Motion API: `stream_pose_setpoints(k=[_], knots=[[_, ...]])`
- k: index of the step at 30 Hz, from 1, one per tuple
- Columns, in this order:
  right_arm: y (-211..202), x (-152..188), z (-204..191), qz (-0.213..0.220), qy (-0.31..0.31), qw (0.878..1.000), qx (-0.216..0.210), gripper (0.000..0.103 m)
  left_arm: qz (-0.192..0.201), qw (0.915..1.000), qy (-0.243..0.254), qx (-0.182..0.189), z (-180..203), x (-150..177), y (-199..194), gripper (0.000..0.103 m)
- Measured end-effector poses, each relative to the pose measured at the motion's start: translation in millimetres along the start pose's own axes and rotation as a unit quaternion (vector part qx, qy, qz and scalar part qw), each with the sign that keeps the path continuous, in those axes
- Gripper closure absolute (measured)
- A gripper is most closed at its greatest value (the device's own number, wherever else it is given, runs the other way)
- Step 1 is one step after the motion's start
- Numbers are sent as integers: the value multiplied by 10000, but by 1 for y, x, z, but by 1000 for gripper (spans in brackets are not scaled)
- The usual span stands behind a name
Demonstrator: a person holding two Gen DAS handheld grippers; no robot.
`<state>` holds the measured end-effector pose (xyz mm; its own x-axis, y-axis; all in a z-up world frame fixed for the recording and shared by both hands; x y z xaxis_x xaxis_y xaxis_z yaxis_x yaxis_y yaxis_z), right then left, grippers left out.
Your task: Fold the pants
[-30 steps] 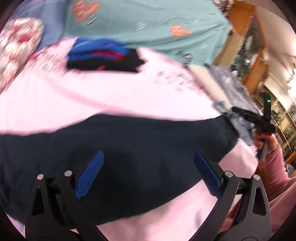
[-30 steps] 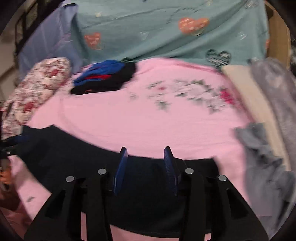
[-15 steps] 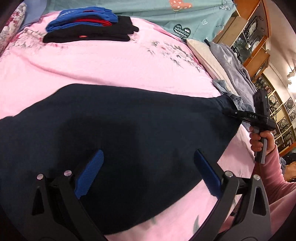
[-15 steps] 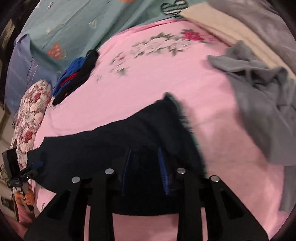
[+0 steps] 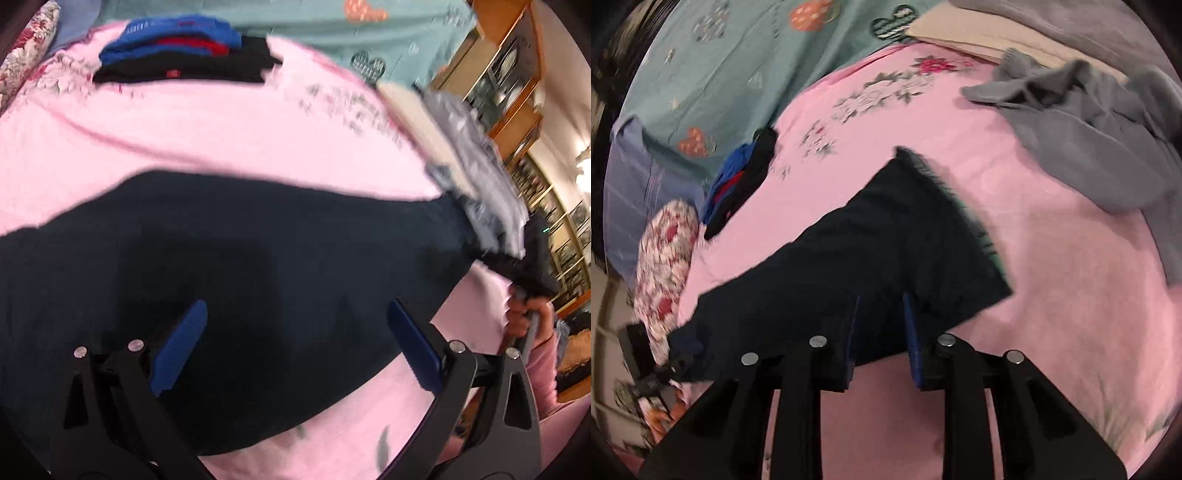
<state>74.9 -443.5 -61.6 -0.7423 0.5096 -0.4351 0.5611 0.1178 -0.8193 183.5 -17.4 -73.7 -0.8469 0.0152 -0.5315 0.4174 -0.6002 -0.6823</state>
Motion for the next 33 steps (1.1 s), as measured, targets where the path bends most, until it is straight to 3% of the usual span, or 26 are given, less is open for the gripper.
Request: stream_pose_setpoints(k=[4,6,12,16,23,29,33], knots=[[-39,0,22,772,589,9923,774,63,112,9993,315,-143,4,10,-6,3],[-46,0,28,934,867,9894,700,56,183,9995,231,-90,2,11,-6,3],[-15,1,31,316,1222,9886,815,54,95,9991,362,-217,4,13,-6,2],[-8,0,24,327,1039,9897,929,52,64,9984,458,-328,7,14,-4,2],[-1,-1,5,435,488,9861,1528,50,107,9989,402,-222,3,14,-7,2],[-1,1,-3,541,326,9841,1658,51,115,9991,375,-162,2,14,-8,2],[-1,2,-7,503,293,9868,1508,51,114,9991,374,-164,2,14,-8,2]])
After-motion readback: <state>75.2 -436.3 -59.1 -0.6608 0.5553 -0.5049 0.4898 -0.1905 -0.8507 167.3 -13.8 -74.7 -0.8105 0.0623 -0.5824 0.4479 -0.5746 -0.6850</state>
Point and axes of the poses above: each gripper's, at about its wrist camera, not at the fingertips, and y roughly the way its jaws point, z to its right, x to its underside, the point moved 1 cm from there along y, roughly the way its jaws point, and after that the axes turned 10 degrees about x, right-handed, at the moved point
